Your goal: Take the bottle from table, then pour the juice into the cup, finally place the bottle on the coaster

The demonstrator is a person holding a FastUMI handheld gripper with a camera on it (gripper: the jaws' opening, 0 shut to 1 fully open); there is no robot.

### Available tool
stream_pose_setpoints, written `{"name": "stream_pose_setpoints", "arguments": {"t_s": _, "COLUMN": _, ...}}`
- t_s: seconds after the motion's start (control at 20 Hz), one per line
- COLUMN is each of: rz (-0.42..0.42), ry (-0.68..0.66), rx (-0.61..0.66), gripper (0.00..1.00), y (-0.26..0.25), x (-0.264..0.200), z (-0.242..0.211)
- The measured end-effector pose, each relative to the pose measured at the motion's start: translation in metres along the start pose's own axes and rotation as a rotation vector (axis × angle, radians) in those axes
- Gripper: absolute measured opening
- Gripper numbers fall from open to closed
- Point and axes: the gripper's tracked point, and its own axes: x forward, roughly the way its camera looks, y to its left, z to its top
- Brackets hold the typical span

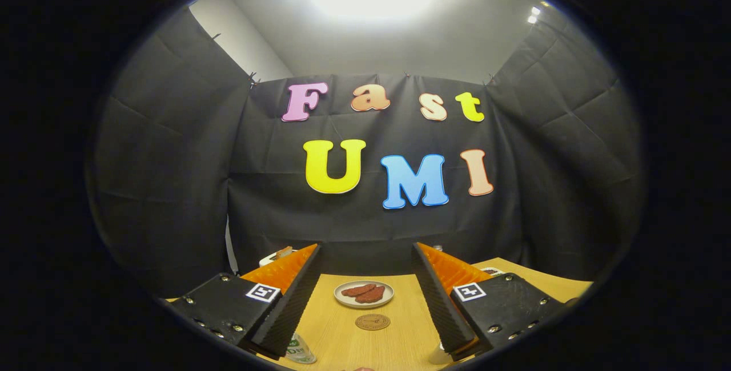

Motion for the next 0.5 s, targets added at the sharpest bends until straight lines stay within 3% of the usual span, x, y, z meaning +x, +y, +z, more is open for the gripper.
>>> {"name": "stream_pose_setpoints", "arguments": {"t_s": 0.5, "rz": 0.088, "ry": 0.043, "rx": 0.007, "gripper": 0.95, "y": 0.064, "x": 0.008, "z": -0.06}}
